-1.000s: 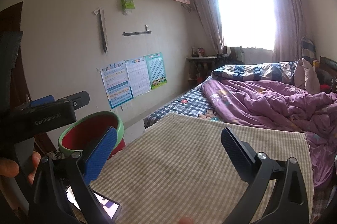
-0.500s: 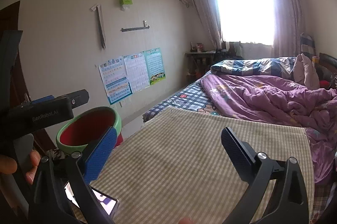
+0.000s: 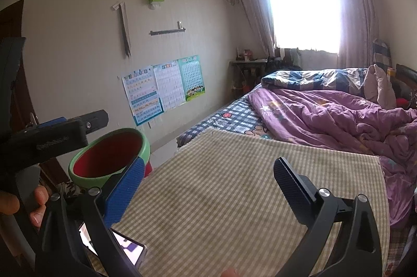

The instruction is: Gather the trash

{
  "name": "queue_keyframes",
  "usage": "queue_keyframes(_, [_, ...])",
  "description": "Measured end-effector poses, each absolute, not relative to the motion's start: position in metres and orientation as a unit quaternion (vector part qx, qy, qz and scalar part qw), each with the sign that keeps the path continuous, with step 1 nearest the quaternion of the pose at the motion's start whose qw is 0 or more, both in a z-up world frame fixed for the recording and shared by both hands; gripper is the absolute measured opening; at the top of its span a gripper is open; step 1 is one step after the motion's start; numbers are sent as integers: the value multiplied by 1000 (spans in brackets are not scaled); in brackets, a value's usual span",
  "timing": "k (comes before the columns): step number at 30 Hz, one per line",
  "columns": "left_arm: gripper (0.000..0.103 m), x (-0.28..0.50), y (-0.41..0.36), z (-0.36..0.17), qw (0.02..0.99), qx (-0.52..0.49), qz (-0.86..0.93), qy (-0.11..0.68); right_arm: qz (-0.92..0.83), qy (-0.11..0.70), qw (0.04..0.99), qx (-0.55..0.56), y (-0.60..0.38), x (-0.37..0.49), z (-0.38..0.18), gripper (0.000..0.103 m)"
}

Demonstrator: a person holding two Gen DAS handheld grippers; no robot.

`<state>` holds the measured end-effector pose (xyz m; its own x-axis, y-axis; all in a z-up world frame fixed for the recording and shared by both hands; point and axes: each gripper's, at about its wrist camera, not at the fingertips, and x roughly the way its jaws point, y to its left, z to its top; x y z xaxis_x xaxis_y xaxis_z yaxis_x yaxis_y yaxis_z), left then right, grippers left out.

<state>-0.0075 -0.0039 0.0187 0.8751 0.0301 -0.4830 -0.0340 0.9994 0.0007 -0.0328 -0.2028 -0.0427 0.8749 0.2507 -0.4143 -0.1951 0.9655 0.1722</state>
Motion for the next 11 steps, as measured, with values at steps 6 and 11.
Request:
queue_keyframes(6, [98,-2,3,6,962,-2,25,271,75,279,954,73,-217,-19,-71,96])
queue_keyframes(11, [98,4,28,-9,954,-6,49,295,-75,353,927,103,-279,-5,-123,96])
